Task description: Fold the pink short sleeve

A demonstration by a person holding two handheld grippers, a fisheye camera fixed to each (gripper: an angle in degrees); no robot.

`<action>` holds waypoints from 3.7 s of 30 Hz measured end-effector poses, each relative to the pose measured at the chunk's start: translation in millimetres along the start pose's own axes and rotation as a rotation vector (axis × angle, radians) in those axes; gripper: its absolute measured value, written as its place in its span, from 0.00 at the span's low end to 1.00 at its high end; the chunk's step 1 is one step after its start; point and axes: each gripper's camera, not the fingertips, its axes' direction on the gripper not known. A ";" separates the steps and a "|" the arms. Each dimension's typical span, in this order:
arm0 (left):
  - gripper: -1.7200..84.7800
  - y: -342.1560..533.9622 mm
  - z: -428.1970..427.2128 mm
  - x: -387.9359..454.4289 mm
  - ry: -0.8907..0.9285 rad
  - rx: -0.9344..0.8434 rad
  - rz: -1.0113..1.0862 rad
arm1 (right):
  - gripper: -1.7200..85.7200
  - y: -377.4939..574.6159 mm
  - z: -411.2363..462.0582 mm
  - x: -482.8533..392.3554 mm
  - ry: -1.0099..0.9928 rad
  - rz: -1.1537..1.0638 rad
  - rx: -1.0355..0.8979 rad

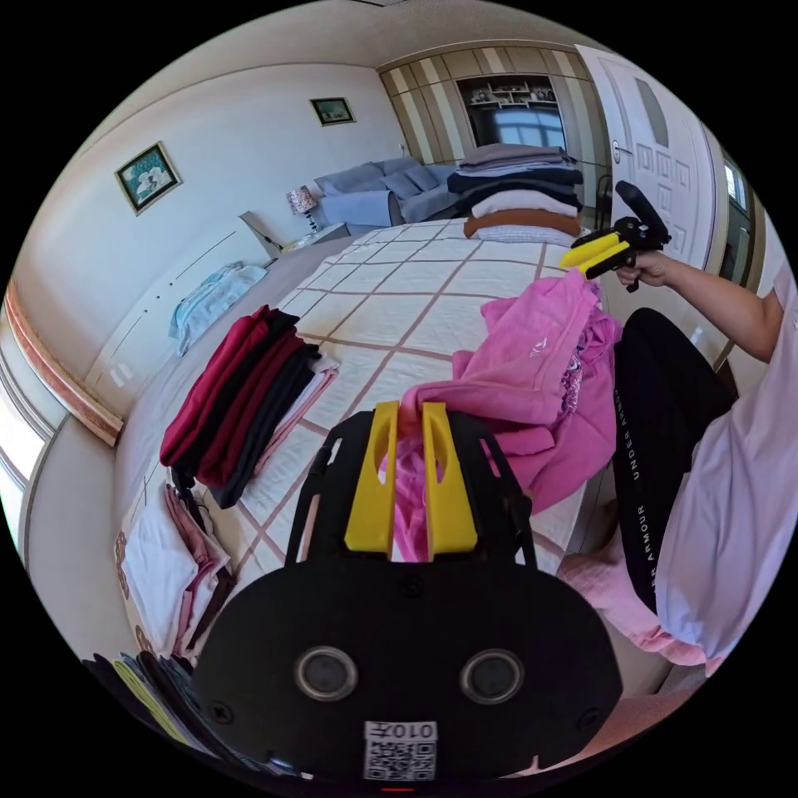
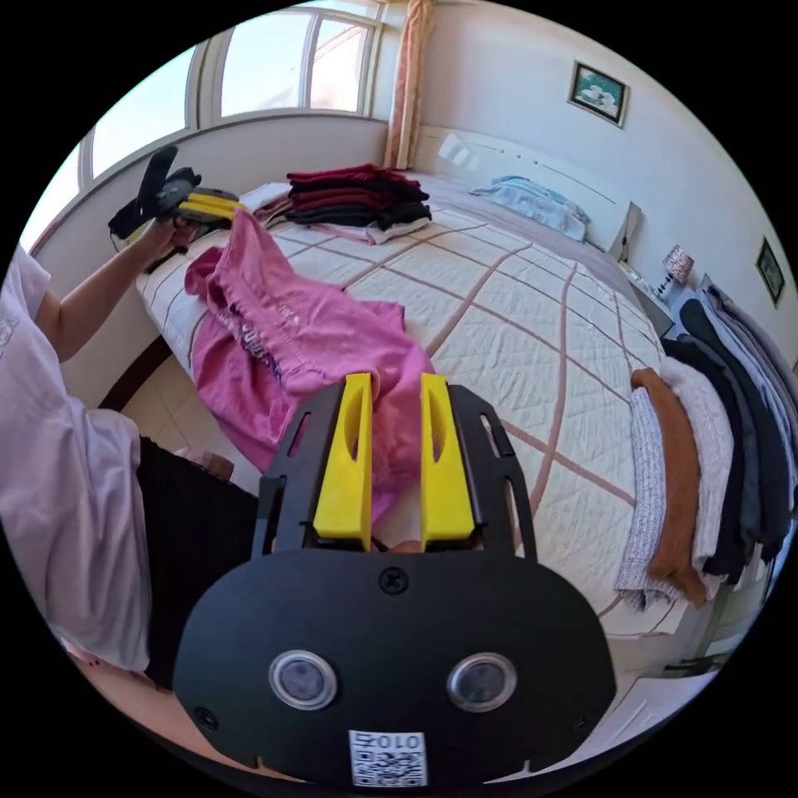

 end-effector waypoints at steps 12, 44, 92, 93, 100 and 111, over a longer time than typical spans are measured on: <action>0.14 -1.3 12.0 36.3 -0.082 -0.135 0.416 | 0.12 28.1 6.5 -6.3 -0.030 -0.113 -0.102; 0.02 11.5 -123.2 -143.6 0.263 0.294 -0.081 | 0.15 59.9 21.0 -25.4 -0.004 -0.114 0.016; 0.02 86.1 -140.1 -95.9 0.550 0.997 -0.104 | 0.06 -348.8 -306.9 -28.5 -0.212 -0.624 0.616; 0.02 93.2 -120.0 -85.7 0.556 0.944 -0.115 | 0.06 -347.7 -266.8 -37.9 -0.269 -0.664 0.529; 0.02 152.4 -15.1 -71.6 0.728 0.606 -0.303 | 0.06 -279.0 41.3 -125.1 -0.348 -0.610 -0.101; 0.02 194.6 19.0 -116.8 0.859 0.711 -0.540 | 0.10 -198.5 22.4 -24.1 -0.375 -0.253 -0.055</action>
